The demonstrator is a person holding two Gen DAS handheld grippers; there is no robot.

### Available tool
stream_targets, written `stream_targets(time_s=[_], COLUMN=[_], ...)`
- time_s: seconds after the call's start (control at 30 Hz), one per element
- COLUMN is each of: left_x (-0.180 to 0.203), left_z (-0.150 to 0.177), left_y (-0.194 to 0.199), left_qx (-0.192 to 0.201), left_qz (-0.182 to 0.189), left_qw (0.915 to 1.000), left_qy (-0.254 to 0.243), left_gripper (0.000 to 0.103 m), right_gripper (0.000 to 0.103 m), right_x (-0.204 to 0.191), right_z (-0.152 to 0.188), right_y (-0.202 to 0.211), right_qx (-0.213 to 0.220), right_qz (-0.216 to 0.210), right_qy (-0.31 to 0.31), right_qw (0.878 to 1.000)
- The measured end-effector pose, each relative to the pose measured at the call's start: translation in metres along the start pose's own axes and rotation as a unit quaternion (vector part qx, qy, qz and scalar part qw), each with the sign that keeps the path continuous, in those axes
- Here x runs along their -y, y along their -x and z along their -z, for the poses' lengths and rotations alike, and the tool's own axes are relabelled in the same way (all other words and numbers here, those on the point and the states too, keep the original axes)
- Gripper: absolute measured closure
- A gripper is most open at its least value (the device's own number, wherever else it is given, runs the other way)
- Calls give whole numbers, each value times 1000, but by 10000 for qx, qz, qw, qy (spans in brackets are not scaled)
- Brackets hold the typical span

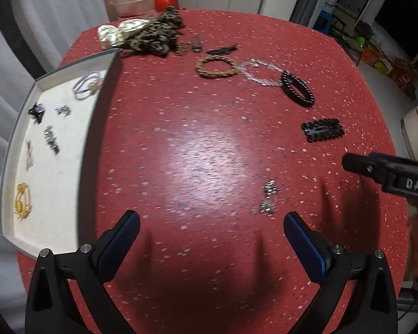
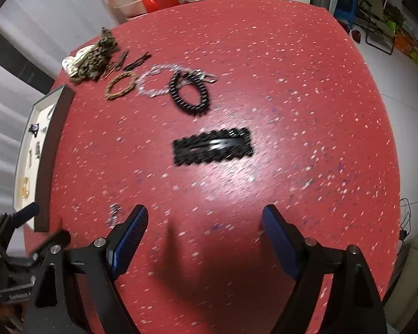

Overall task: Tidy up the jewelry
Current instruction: 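Move the left gripper to the small silver charm while right moves to the black rhinestone clip, then grasp the black rhinestone clip with right while left grasps the silver charm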

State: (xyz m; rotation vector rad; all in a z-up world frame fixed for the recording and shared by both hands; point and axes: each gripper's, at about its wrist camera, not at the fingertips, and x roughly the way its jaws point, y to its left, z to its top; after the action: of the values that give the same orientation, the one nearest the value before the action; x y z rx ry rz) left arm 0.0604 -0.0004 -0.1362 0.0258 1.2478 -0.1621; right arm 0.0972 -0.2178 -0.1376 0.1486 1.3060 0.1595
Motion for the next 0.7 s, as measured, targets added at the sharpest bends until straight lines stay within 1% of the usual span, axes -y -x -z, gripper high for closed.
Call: stream_targets(time_s=[0.07, 0.13, 0.23, 0.37, 0.43, 0.53, 0.6, 0.7], left_x=[8, 15, 22, 29, 33, 37, 40, 45], left_z=[0, -1, -1, 0, 1, 3, 3, 2], left_y=[-4, -10, -16, -22, -27, -32, -34, -38], left_qx=[-3, -51, -87, -94, -155, -211, -208, -194], left_qz=[29, 24, -6, 2, -28, -59, -66, -94], left_qw=[10000, 9999, 9999, 9999, 9998, 9997, 9998, 9997], left_qy=[-60, -105, -93, -60, -79, -50, -42, -78], left_gripper=[1, 8, 8, 9, 19, 19, 19, 19], right_gripper=[17, 17, 17, 17, 17, 17, 17, 17], right_x=[1, 2, 0, -1, -3, -7, -11, -20], right_z=[-6, -9, -18, -24, -26, -29, -31, -35], right_y=[-3, -5, -11, -20, -24, -29, -31, -36], right_qx=[59, 104, 168, 105, 81, 51, 70, 122], right_qz=[29, 90, 153, 93, 111, 145, 131, 130], right_qy=[187, 430, 995, 1580, 1880, 2261, 2403, 2726], right_qw=[9998, 9990, 9948, 9873, 9821, 9740, 9706, 9620])
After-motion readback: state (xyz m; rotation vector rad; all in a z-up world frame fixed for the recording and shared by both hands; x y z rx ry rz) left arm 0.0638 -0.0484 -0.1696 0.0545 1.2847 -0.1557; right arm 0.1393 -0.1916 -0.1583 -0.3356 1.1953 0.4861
